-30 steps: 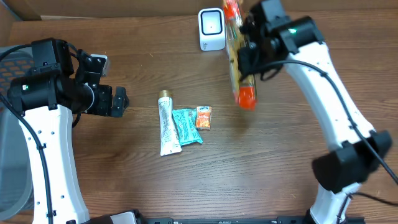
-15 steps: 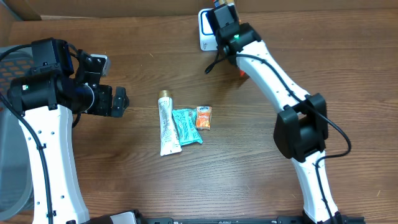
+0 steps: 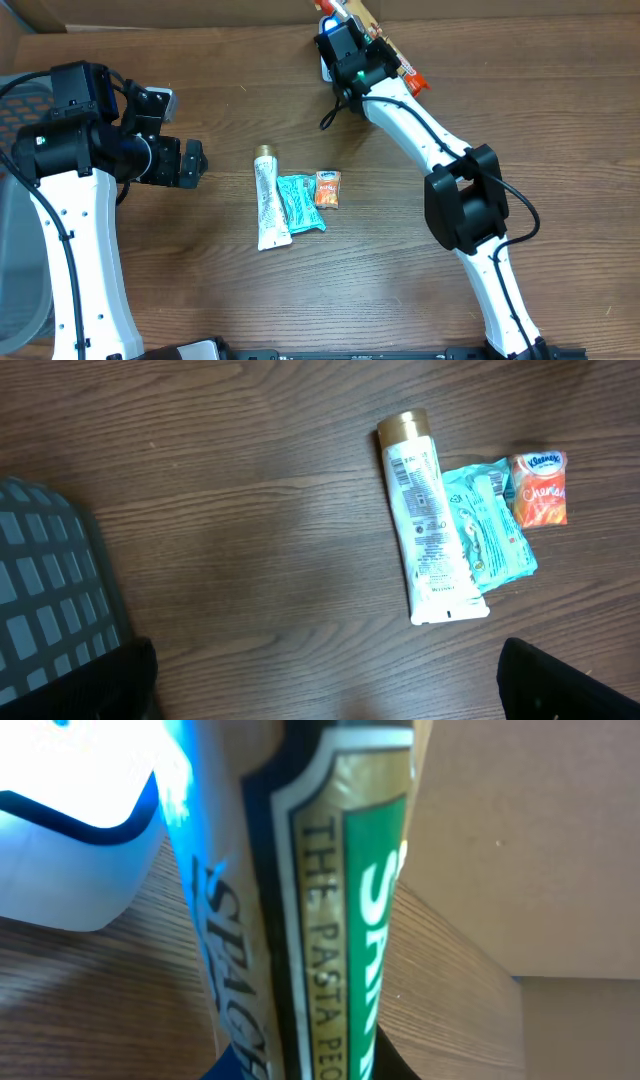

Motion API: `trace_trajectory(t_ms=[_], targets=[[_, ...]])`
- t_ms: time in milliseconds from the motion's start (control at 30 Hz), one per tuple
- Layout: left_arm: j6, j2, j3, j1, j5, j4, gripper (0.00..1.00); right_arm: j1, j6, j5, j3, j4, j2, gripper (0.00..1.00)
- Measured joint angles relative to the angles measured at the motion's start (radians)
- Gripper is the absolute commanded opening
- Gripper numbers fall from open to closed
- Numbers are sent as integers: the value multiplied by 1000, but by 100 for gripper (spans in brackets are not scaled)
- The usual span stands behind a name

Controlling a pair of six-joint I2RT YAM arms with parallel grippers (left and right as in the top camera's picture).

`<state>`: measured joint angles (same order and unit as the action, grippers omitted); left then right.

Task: Scan the item barcode
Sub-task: 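Hold the spaghetti pack barcode in front of the scanner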

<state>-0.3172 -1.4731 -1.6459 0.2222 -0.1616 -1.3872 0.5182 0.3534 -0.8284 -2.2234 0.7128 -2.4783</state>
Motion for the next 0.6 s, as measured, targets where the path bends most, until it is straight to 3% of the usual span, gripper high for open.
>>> trace_trajectory(t_ms=[600], targets=[[0,0,0,0,0,0,100,0,33,-40,0,-24,-12,4]])
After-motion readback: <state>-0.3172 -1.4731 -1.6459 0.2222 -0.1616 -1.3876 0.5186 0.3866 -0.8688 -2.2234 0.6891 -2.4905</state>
